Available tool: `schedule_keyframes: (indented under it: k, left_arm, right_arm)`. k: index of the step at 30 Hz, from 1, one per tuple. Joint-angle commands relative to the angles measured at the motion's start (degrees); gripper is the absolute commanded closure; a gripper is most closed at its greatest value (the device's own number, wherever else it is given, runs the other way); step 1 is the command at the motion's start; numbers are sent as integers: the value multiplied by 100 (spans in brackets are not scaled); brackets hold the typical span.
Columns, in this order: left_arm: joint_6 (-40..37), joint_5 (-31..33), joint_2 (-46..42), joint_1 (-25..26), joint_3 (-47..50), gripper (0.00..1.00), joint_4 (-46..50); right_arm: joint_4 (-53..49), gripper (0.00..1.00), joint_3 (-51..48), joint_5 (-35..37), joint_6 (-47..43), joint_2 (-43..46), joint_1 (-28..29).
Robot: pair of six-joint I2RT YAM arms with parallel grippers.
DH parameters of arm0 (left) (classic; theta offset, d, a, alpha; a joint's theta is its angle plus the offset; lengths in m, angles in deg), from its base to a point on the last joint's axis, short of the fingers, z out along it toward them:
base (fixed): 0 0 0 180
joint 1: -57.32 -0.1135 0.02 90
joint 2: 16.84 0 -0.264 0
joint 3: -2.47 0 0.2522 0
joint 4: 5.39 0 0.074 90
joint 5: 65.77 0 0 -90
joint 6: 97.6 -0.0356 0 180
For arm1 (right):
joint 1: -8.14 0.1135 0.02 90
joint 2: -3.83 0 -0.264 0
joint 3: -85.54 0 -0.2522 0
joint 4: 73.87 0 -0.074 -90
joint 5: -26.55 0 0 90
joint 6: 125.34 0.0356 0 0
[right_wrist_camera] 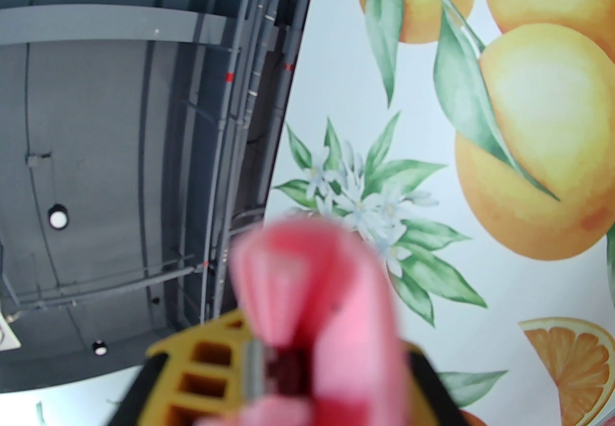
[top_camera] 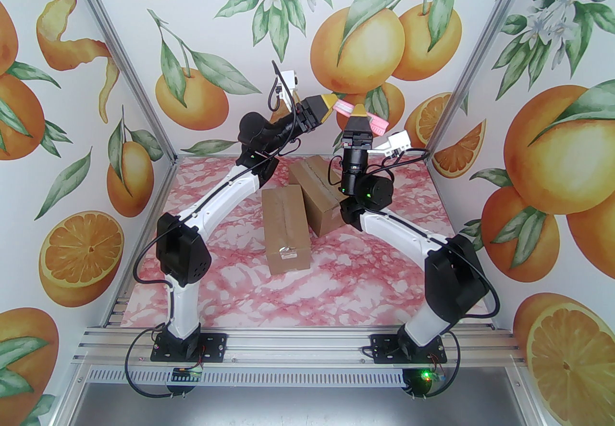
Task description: Unpack the express box
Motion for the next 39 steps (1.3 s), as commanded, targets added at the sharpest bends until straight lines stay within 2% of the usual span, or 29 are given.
schedule_keyframes:
  k: [1, 3, 10, 12, 13, 14, 15, 17, 19, 22, 24, 29, 32, 34, 39]
  left_arm:
    - [-194, -7, -318, -79, 367, 21, -202]
    - [-403, 34, -510, -115, 643, 1, -171]
    - [-1582, 124, -1362, -400, 1827, 0, 342]
    - [-1711, 146, -1489, -453, 1963, 0, 399]
    - [-2094, 229, -1775, -611, 2280, 0, 635]
    - [-3267, 251, -2383, -953, 2651, 0, 1585]
    - [-3782, 187, -2522, -1014, 2607, 0, 2062]
    - [-4813, 86, -2674, -1019, 2343, 2, 3070]
    - [-5445, -51, -2739, -1021, 2153, 5, 3678]
    - [-6066, -210, -2741, -1019, 1891, 12, 4216]
    - [-6351, -445, -2654, -1016, 1665, 17, 4503]
    - [-7013, -828, -2320, -945, 1056, 34, 5340]
    - [-7136, -817, -2191, -931, 896, 44, 5621]
    - [-7136, -678, -2163, -935, 930, 45, 5653]
    - [-7087, 131, -2082, -1047, 980, 44, 6138]
  right_arm:
    - [158, 87, -126, 177, 24, 174, -57]
    - [159, 87, -202, 189, -9, 218, -91]
    - [159, 87, -467, -17, -41, 380, -313]
    - [158, 87, -519, -139, -138, 436, -367]
    - [150, 87, -651, -483, -365, 556, -457]
    - [148, 88, -1126, -1454, -1378, 928, -611]
    - [145, 88, -1304, -1755, -1792, 1056, -614]
    - [-63, 90, -1733, -2487, -2793, 1401, -607]
    - [-802, 92, -1963, -2905, -3509, 1787, -570]
    - [-2347, 93, -2088, -2986, -5084, 2369, -246]
    - [-3048, 94, -2127, -2992, -5784, 2627, -80]
    - [-3813, 94, -2313, -3039, -6393, 3041, 45]
    - [-4015, 95, -2384, -2980, -6550, 3143, 134]
    - [-4048, 95, -2430, -2929, -6510, 3156, 146]
    - [-4539, 95, -2239, -2496, -5903, 3027, 291]
